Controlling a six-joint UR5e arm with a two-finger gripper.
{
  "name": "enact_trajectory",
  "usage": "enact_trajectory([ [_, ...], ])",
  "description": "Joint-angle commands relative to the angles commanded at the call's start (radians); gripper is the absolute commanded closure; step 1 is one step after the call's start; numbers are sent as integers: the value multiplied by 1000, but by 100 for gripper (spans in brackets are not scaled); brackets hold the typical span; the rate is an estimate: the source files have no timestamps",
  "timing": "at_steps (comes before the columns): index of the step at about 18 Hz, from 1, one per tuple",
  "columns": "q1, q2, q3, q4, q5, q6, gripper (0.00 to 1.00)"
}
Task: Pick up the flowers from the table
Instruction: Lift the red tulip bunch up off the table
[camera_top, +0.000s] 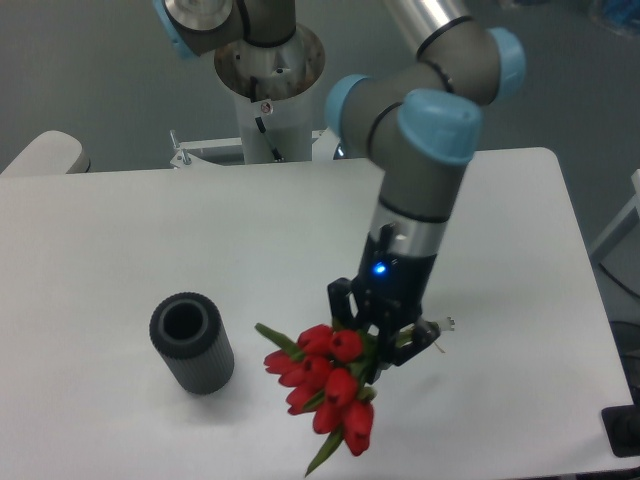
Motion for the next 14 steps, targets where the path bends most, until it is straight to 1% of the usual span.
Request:
enact_trajectory([
  [3, 32, 0, 0, 0, -103, -23, 67],
  [7, 49, 0, 0, 0, -151, -41, 67],
  [10, 62, -6, 2, 2, -223, -83, 67],
  [14, 62, -3, 3, 3, -226, -98, 67],
])
